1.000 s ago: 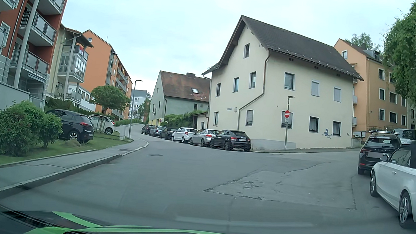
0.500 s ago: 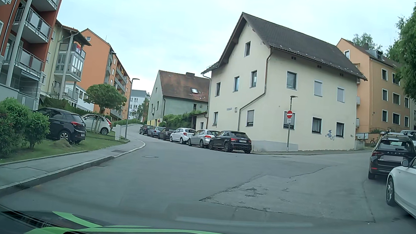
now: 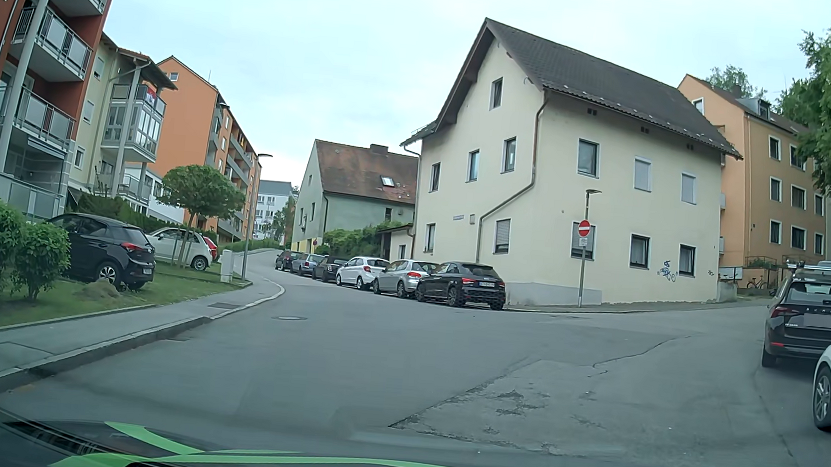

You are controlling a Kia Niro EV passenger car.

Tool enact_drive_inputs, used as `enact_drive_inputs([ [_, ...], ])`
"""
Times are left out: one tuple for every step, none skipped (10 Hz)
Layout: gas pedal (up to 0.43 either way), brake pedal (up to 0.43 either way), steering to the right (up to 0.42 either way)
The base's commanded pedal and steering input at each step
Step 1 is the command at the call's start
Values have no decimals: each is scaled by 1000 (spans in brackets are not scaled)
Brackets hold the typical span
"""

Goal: Follow the waypoints while adhering to traffic rules and regulations

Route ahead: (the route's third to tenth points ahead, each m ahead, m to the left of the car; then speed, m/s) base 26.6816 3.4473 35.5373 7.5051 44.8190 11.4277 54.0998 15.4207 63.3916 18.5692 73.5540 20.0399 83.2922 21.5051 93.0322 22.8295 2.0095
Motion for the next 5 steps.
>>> enact_drive_inputs([
  [138,116,2],
  [138,116,2],
  [138,116,2],
  [130,116,2],
  [110,116,2],
])
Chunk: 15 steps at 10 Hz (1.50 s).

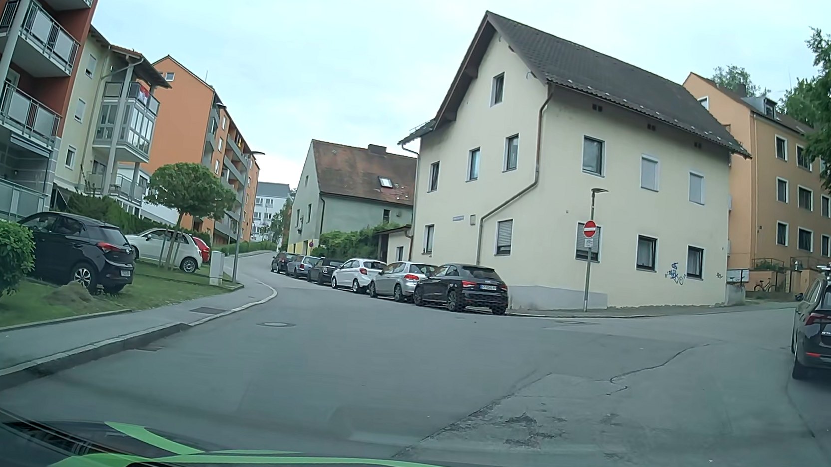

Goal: Follow the waypoints while adhering to traffic rules and regulations

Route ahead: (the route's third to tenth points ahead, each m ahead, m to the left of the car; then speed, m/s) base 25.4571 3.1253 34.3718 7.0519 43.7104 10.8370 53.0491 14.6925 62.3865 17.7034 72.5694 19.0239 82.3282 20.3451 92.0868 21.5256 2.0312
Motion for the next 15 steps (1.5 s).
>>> enact_drive_inputs([
  [110,116,2],
  [110,116,1],
  [110,116,-1],
  [110,116,-4],
  [110,116,-5],
  [110,116,-6],
  [110,116,-7],
  [110,116,-7],
  [110,116,-7],
  [110,116,-7],
  [110,116,-8],
  [110,116,-8],
  [110,116,-7],
  [110,116,-7],
  [98,116,-7],
])
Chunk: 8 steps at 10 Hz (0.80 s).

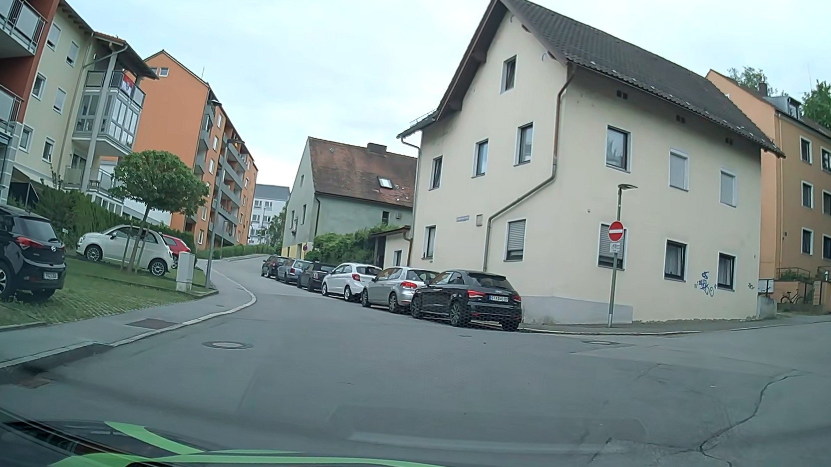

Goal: Follow the waypoints while adhering to traffic rules and regulations

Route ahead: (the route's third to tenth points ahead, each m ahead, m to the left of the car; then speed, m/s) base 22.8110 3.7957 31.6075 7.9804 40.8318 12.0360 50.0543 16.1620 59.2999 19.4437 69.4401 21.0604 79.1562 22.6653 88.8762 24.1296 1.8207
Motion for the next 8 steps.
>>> enact_drive_inputs([
  [98,116,-8],
  [98,116,-8],
  [98,116,-7],
  [98,110,-8],
  [87,110,-8],
  [87,116,-8],
  [87,116,-7],
  [87,116,-7],
])
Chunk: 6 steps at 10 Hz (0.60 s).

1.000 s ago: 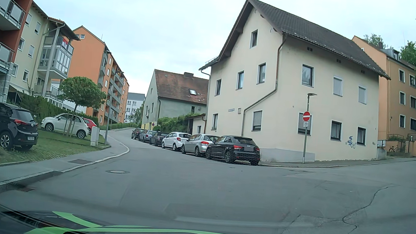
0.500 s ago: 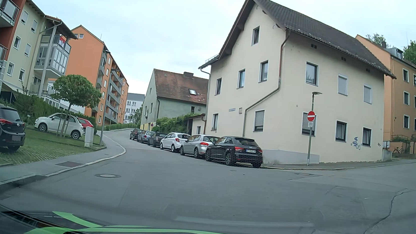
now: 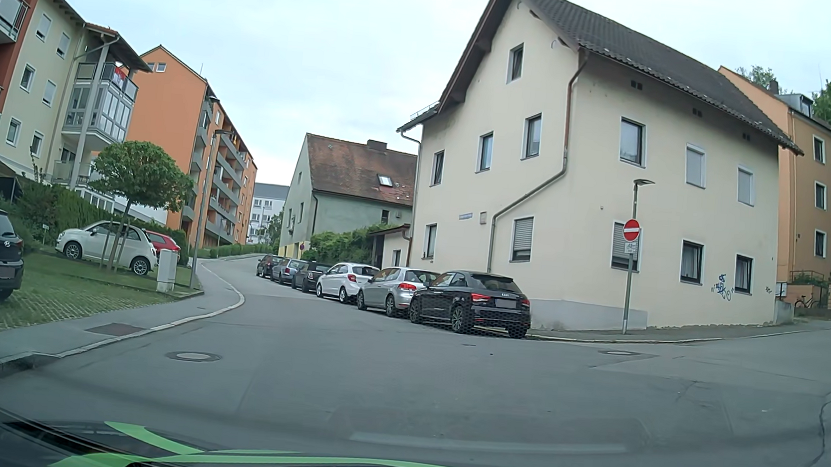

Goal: Follow the waypoints while adhering to traffic rules and regulations

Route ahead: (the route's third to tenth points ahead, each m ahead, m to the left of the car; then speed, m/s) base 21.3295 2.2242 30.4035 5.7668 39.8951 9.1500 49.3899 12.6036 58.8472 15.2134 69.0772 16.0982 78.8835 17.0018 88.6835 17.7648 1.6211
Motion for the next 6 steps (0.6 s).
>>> enact_drive_inputs([
  [87,110,-7],
  [87,116,-7],
  [87,116,-7],
  [87,116,-8],
  [87,116,-7],
  [87,116,-8],
])
